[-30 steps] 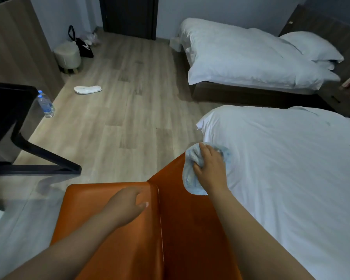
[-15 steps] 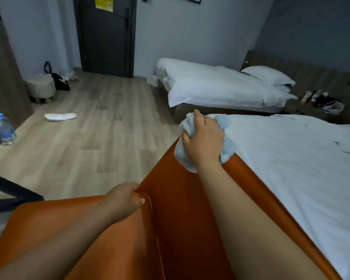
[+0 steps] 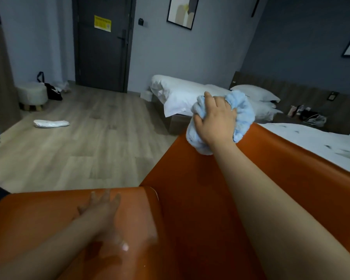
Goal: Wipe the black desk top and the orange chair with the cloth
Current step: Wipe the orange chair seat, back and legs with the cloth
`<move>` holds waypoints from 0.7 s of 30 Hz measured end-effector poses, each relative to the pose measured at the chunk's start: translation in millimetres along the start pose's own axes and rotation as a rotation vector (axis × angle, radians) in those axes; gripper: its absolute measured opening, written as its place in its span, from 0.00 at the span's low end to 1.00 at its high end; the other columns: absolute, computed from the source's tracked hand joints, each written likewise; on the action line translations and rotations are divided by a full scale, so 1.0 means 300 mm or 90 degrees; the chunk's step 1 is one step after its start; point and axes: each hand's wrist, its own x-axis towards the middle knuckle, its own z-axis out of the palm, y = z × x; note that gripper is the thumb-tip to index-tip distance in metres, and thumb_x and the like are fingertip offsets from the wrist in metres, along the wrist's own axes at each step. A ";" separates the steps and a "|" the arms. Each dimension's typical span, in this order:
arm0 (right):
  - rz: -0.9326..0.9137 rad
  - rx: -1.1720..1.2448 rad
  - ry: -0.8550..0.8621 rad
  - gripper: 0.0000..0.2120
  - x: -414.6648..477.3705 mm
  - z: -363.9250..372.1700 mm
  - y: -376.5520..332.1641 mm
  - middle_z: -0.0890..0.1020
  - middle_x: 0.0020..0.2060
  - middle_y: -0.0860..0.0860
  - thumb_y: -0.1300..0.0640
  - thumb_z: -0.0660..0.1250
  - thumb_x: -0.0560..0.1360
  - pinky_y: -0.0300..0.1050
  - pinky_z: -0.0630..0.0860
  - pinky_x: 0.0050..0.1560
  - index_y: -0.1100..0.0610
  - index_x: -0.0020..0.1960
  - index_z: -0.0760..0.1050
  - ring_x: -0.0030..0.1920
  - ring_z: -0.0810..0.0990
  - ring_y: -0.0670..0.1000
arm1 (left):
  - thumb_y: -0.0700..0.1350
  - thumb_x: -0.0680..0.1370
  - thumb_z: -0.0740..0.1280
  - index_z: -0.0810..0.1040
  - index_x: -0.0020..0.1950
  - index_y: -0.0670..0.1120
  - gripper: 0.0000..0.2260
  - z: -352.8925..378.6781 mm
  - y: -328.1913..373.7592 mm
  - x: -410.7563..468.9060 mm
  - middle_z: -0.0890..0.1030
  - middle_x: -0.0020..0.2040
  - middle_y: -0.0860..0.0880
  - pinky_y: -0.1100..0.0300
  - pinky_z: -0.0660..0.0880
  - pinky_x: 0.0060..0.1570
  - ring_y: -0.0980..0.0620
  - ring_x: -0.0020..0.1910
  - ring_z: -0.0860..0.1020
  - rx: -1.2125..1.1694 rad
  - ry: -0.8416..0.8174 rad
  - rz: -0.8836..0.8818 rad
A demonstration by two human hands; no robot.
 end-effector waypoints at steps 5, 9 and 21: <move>-0.053 0.008 -0.034 0.26 -0.076 0.053 -0.032 0.74 0.64 0.56 0.46 0.60 0.77 0.56 0.69 0.61 0.54 0.73 0.64 0.63 0.73 0.58 | 0.70 0.55 0.76 0.33 0.77 0.51 0.67 0.047 -0.028 0.025 0.31 0.77 0.46 0.32 0.47 0.70 0.35 0.75 0.35 -0.003 -0.009 -0.007; -0.081 0.042 -0.135 0.26 -0.218 0.144 -0.102 0.73 0.66 0.55 0.48 0.61 0.78 0.53 0.70 0.62 0.53 0.74 0.62 0.66 0.71 0.56 | 0.73 0.55 0.73 0.35 0.78 0.51 0.66 0.065 -0.052 0.048 0.33 0.78 0.47 0.32 0.46 0.70 0.36 0.76 0.37 0.013 -0.020 -0.012; -0.091 0.121 -0.320 0.16 -0.609 0.316 -0.236 0.79 0.57 0.51 0.55 0.62 0.76 0.53 0.68 0.60 0.52 0.63 0.73 0.58 0.75 0.54 | 0.72 0.55 0.74 0.41 0.79 0.52 0.64 0.086 -0.062 0.058 0.35 0.78 0.46 0.31 0.44 0.70 0.35 0.76 0.36 -0.006 0.003 0.004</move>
